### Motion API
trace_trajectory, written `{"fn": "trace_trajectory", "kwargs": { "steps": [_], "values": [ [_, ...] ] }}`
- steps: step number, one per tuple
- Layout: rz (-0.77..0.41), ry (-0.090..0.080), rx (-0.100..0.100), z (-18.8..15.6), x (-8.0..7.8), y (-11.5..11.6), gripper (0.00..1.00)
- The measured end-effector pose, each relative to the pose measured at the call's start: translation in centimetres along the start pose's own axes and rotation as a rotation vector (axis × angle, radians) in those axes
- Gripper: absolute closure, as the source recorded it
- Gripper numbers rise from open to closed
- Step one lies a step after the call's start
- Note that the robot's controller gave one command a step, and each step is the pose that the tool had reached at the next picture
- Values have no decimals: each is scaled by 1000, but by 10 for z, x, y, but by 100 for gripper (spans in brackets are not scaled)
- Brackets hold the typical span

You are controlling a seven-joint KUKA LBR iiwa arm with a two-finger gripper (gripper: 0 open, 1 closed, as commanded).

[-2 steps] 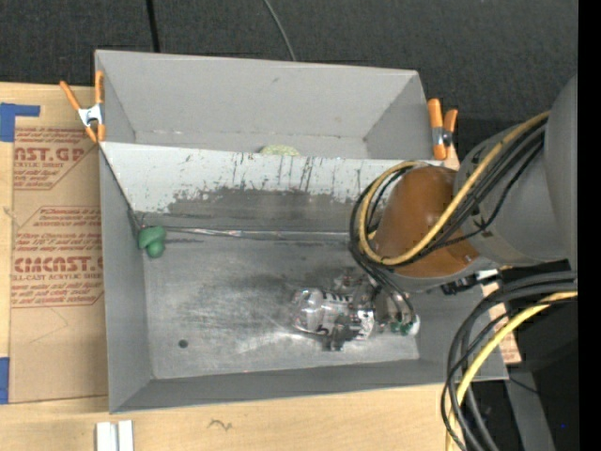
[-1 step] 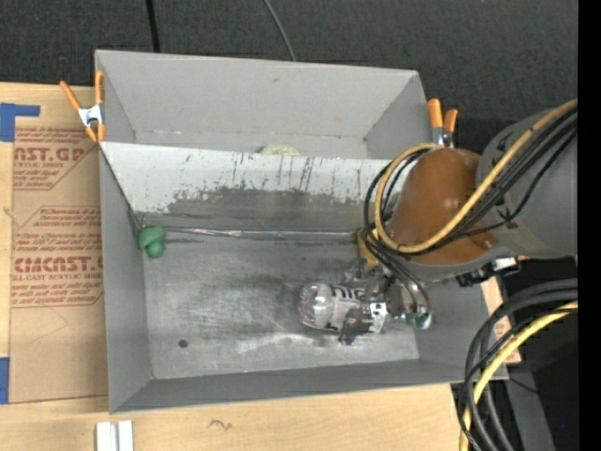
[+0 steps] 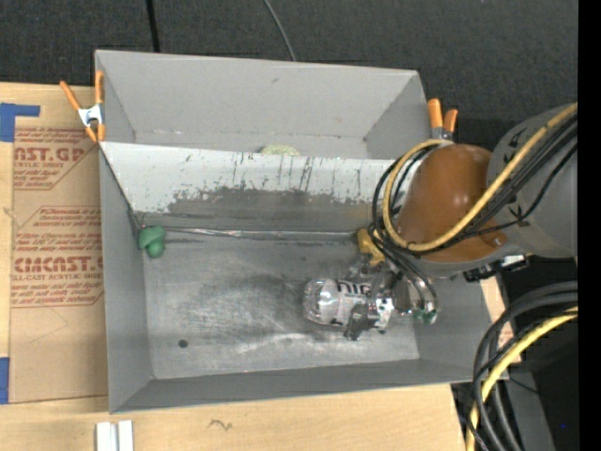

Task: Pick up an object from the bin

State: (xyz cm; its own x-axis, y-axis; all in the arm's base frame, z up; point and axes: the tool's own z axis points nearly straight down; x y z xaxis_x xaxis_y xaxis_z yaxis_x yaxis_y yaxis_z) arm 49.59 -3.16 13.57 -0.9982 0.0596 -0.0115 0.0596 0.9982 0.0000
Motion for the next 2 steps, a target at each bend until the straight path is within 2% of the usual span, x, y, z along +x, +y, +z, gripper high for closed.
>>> {"fn": "trace_trajectory", "kwargs": {
  "steps": [1, 2],
  "values": [
    [2, 22, -1, -27, -1, 6, 100],
    [-18, 14, 0, -96, -17, 7, 100]
  ]
}}
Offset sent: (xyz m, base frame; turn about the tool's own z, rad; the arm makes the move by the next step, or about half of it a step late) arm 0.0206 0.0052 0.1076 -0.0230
